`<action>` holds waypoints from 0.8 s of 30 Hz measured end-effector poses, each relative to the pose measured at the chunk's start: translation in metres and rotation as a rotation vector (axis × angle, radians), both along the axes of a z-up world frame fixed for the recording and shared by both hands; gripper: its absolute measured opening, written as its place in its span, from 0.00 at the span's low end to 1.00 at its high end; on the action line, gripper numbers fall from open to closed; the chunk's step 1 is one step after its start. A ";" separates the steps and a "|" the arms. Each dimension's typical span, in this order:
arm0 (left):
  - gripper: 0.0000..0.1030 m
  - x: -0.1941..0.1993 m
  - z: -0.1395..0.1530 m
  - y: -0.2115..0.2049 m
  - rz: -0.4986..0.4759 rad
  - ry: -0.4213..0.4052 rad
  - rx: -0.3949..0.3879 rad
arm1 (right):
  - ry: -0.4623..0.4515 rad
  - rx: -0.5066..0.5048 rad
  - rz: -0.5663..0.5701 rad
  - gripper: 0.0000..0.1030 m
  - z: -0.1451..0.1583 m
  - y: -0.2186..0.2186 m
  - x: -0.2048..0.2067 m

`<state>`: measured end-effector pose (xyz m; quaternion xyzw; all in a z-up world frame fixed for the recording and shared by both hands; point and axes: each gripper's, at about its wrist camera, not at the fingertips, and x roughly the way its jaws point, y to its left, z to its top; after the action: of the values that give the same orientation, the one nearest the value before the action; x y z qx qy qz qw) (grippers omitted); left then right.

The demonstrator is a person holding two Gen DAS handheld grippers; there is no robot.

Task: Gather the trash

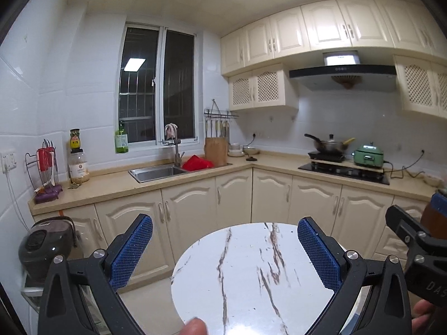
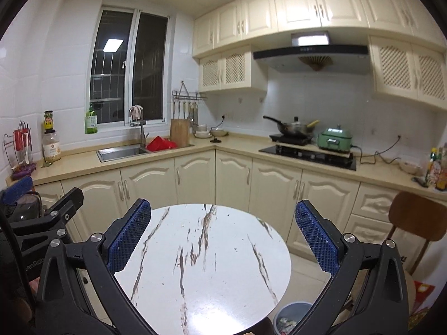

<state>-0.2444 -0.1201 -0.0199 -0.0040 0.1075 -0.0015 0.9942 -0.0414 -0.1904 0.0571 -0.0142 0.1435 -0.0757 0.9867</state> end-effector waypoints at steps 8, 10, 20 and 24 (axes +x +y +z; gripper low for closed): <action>0.99 -0.066 0.008 0.017 -0.026 -0.040 -0.085 | -0.029 0.016 -0.003 1.00 0.004 0.007 -0.024; 0.99 -0.079 0.008 0.023 -0.024 -0.045 -0.087 | -0.040 0.020 -0.004 1.00 0.006 0.004 -0.029; 0.99 -0.077 0.019 0.027 -0.031 -0.049 -0.084 | -0.065 0.030 0.000 1.00 0.009 0.004 -0.039; 0.99 -0.076 0.020 0.031 -0.030 -0.050 -0.081 | -0.069 0.028 0.001 1.00 0.010 0.004 -0.040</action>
<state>-0.3204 -0.0892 0.0005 -0.0426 0.0824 -0.0207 0.9955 -0.0818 -0.1862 0.0669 0.0022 0.1106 -0.0735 0.9911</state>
